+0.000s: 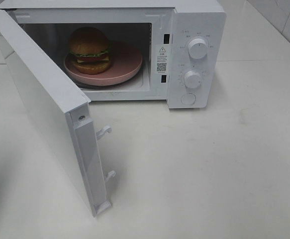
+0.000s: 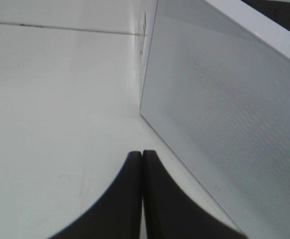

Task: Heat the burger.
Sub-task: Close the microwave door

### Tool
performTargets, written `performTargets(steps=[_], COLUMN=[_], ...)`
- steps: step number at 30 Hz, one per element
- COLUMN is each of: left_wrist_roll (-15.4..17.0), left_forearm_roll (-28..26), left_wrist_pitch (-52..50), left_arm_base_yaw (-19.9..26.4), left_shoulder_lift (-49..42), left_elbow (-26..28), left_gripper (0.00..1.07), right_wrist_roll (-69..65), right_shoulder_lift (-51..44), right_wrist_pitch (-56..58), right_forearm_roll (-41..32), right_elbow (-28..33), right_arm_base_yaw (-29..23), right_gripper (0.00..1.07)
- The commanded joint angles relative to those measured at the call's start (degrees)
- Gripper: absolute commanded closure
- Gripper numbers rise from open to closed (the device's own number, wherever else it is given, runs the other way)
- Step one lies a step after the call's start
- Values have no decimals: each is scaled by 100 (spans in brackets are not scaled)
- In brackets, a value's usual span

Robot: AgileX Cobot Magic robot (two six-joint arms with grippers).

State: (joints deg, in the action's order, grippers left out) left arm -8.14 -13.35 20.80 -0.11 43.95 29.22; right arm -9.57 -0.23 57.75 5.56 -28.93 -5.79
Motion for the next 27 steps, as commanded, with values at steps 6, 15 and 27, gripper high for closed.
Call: performTargets(steps=[6,15,27], left_wrist_roll=[-332,34,2510], left_forearm_roll=[-642,-510,2584], left_wrist_pitch=[-2040,-4148,-5145], left_arm_base_yaw=[-34,-34,-34], left_shoulder_lift=[693,2086,3008], left_elbow=[-441,-659,-659], left_gripper=[107,107,107], right_wrist_roll=[-34,-34,-34], right_shoulder_lift=[-155,-155,-155], right_wrist_pitch=[-63,-63,-63], right_forearm_roll=[17,17,17], right_elbow=[29,29,29], right_arm_base_yaw=[23,23,23], right_gripper=[35,35,35])
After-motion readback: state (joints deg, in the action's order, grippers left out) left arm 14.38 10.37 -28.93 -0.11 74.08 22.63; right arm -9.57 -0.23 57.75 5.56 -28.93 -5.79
